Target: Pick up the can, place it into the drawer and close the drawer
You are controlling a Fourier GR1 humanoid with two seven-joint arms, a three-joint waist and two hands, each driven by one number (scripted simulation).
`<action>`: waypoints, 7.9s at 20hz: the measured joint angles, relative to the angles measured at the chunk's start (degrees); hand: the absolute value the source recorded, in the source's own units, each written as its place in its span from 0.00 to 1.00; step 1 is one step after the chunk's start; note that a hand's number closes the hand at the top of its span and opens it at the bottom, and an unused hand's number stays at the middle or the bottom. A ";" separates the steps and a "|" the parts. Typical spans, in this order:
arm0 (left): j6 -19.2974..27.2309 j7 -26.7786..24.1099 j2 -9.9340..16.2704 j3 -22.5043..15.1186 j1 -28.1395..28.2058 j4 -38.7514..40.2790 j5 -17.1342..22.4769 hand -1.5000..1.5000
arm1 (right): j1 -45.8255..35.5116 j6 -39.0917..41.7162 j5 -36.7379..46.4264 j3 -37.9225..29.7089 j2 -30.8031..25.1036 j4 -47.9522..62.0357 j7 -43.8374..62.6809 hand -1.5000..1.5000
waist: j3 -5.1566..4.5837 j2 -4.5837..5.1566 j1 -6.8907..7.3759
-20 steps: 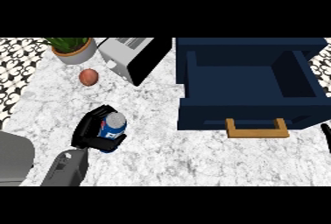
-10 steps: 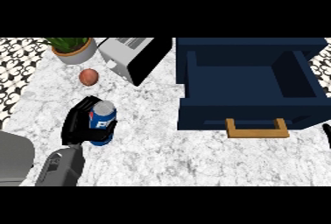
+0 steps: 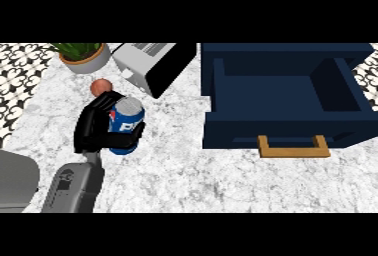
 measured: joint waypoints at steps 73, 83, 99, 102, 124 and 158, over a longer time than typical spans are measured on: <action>36.19 6.93 -1.28 -38.59 -66.22 53.21 25.26 0.00 | -9.37 -0.55 2.80 1.60 -0.79 3.81 1.48 0.00 | 0.15 1.80 -6.73; 41.27 5.84 -1.29 -41.98 -64.44 53.84 28.00 0.00 | -10.75 0.11 2.21 1.00 -2.11 4.42 1.55 0.00 | 0.14 1.98 -7.45; 43.77 3.98 -1.28 -41.27 -64.86 53.20 34.64 0.00 | -12.59 -0.23 14.44 3.34 -6.63 0.14 -1.88 0.00 | 0.06 1.86 -6.66; 43.89 2.83 -1.29 -40.71 -65.02 52.55 36.04 0.00 | -13.77 0.02 18.10 4.66 -8.17 -0.14 -2.75 0.00 | 0.05 1.80 -6.13; 46.18 4.08 -0.42 -39.78 -66.05 48.69 37.04 0.00 | -22.59 -11.21 62.61 21.84 -12.24 20.91 -6.13 0.00 | -0.01 0.35 0.24; 44.12 24.21 23.97 -42.63 -45.97 10.58 29.11 0.00 | -59.11 -49.57 76.17 7.61 -8.54 86.87 -12.58 0.00 | -0.55 -0.13 4.00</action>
